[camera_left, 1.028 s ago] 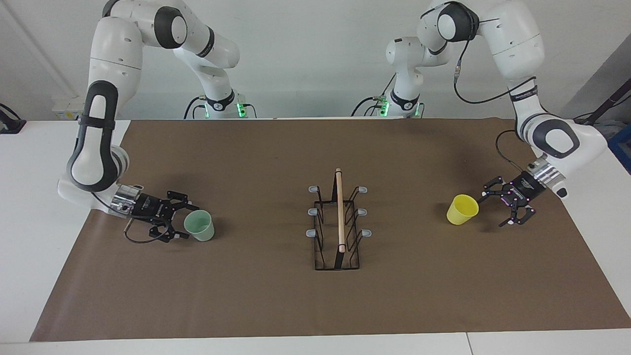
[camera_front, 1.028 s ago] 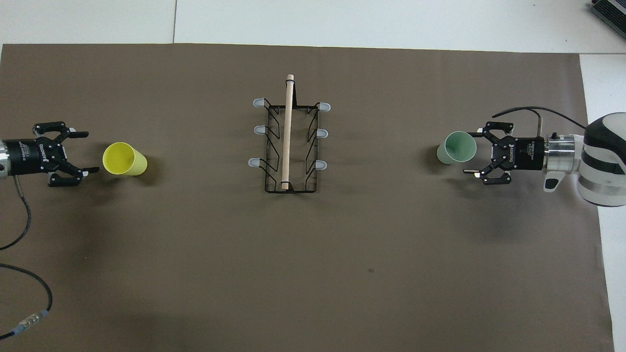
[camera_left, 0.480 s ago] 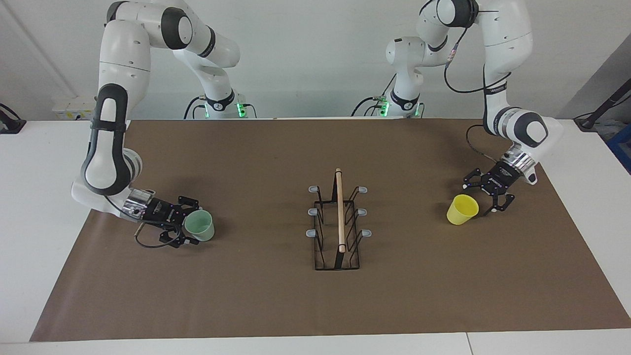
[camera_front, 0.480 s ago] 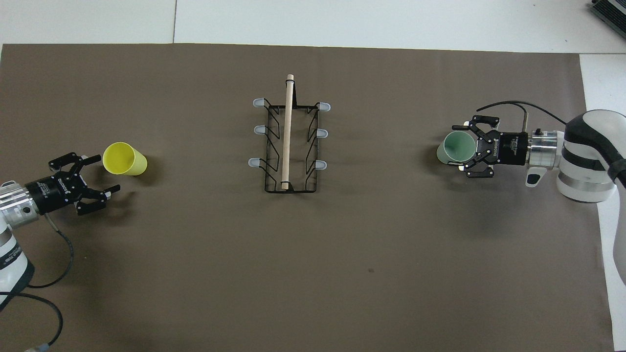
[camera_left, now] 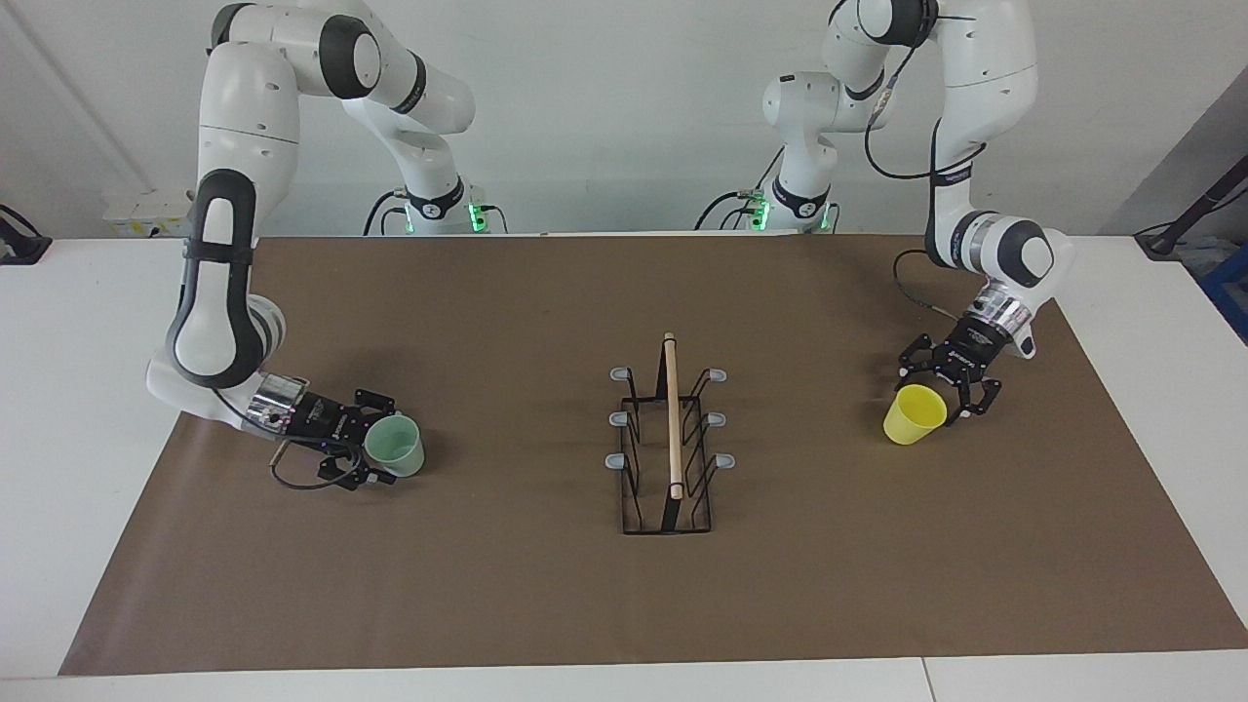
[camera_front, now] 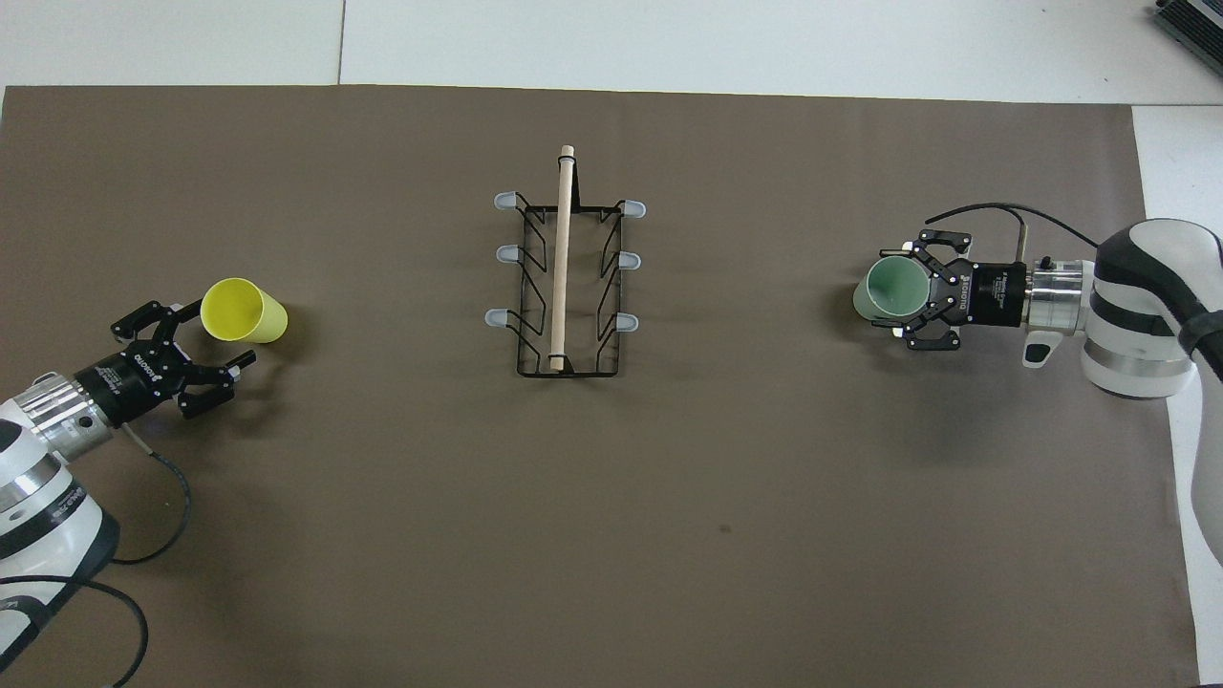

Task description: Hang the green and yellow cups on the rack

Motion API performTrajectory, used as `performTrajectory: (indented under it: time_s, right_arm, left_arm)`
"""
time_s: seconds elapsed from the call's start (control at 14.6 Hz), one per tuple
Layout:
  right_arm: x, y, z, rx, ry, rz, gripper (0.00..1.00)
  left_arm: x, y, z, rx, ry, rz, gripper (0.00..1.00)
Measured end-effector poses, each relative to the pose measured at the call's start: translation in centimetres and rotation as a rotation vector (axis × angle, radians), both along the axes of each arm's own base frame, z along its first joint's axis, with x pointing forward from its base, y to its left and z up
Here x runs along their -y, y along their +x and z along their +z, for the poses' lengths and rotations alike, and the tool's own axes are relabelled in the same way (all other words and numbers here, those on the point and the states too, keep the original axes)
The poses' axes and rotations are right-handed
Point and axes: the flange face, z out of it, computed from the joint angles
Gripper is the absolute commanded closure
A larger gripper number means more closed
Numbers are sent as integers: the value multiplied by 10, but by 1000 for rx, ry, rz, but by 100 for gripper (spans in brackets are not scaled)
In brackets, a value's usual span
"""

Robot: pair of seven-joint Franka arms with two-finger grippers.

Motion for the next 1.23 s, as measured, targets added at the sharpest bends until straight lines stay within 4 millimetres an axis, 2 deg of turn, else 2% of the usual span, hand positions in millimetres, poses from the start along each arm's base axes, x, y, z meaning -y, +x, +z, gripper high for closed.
performTrajectory:
  time_s: [0.07, 0.14, 0.41, 0.62, 0.69, 0.82, 0.96, 1.23]
  right_arm:
    - [0, 0, 0, 15, -3, 8, 82]
    - [0, 0, 0, 36, -6, 21, 100]
    - [0, 6, 8, 94, -16, 48, 100]
    - [-8, 18, 27, 153, -34, 79, 100]
    - [-13, 22, 36, 222, -50, 120, 100]
    - [-28, 25, 62, 469, -137, 317, 100]
    - [-50, 26, 94, 669, -246, 532, 100]
    - [-87, 26, 163, 884, -343, 677, 100]
  left_arm:
    - [3, 2, 0, 4, 0, 21, 0]
    - [7, 3, 0, 7, -5, 44, 0]
    - [17, 5, -2, 12, -18, 87, 0]
    - [24, 6, -3, 11, -11, 78, 0]
    - [26, 6, -4, 11, -7, 75, 0]
    - [29, 7, -5, 9, 4, 72, 0]
    - [33, 7, -6, 4, 19, 69, 0]
    - [52, 9, -9, -10, 46, 52, 0]
